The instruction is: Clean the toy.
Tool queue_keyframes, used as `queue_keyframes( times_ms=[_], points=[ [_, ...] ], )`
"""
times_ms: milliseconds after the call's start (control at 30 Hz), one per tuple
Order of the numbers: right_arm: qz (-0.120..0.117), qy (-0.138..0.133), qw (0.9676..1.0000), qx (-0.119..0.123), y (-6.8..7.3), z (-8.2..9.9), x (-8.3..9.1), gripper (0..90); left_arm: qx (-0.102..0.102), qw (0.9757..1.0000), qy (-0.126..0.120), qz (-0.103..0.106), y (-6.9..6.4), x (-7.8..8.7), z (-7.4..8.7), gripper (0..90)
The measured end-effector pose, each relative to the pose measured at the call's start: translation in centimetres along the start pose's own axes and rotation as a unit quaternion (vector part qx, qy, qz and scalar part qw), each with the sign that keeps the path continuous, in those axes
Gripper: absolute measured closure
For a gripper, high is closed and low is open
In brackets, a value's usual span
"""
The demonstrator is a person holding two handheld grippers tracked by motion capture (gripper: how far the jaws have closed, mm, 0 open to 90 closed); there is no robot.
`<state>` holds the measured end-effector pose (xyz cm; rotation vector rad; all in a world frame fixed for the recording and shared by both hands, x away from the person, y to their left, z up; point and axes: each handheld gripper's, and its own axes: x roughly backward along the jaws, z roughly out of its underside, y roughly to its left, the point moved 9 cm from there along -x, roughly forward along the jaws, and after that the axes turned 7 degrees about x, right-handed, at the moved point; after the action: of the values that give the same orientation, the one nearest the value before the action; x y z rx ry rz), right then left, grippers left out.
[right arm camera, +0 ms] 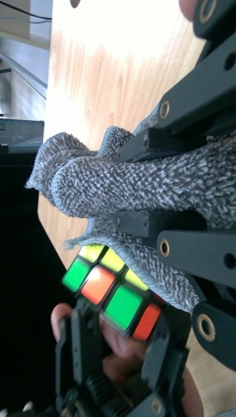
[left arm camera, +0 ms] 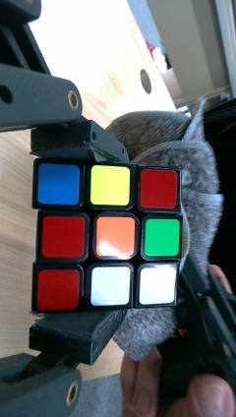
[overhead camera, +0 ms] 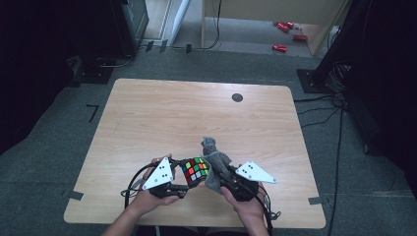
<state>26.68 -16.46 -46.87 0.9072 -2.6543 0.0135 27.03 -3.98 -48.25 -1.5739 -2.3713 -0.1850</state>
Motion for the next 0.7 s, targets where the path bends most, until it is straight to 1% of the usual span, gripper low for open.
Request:
queue_keyframes(
  times_ms=[67,133,167,233,267,333,400,500,567,633,667,700],
  points=[
    [-0.008,-0.008,0.9999,0.005,0.6,-0.5,0.2,71.7,-0.007,0.9999,0.008,-0.006,-0.1,-0.3,0.3,34.3],
    [-0.020,-0.019,0.9995,0.017,1.6,-1.1,0.4,71.7,-0.011,0.9998,0.015,-0.008,-0.2,-0.5,0.5,34.3],
    [-0.024,-0.024,0.9991,0.026,2.0,-1.3,0.5,71.7,-0.013,0.9998,0.016,-0.009,-0.3,-0.5,0.5,34.3],
    [-0.030,-0.027,0.9988,0.029,2.6,-1.5,0.6,71.6,-0.013,0.9998,0.012,-0.007,-0.4,-0.4,0.3,34.3],
    [-0.031,-0.029,0.9987,0.028,2.7,-1.5,0.6,71.6,-0.014,0.9998,0.010,-0.007,-0.4,-0.3,0.3,34.3],
    [-0.033,-0.028,0.9988,0.022,2.3,-1.3,0.4,71.5,-0.011,0.9999,0.004,-0.007,-0.3,0.0,0.1,34.3],
    [-0.026,-0.022,0.9993,0.012,1.5,-0.8,0.2,71.5,-0.009,0.9999,-0.002,-0.006,-0.2,0.1,-0.1,34.3],
    [-0.012,0.000,0.9999,-0.008,0.1,0.3,-0.3,71.6,-0.005,1.0000,-0.004,-0.006,-0.1,0.2,-0.2,34.3],
    [-0.006,0.012,0.9996,-0.023,-0.5,0.9,-0.5,71.8,-0.005,1.0000,-0.006,-0.005,-0.1,0.1,-0.2,34.3],
    [-0.013,0.006,0.9993,-0.035,-0.3,0.7,-0.3,72.1,-0.004,1.0000,-0.007,-0.002,-0.1,0.1,-0.1,34.3],
    [-0.018,-0.001,0.9992,-0.037,0.0,0.3,-0.2,71.9,-0.004,1.0000,-0.003,-0.004,-0.1,0.0,0.1,34.3],
    [-0.028,-0.008,0.9991,-0.032,0.6,-0.1,0.0,71.7,-0.006,1.0000,0.001,-0.006,-0.1,-0.2,0.3,34.3]
  ],
)
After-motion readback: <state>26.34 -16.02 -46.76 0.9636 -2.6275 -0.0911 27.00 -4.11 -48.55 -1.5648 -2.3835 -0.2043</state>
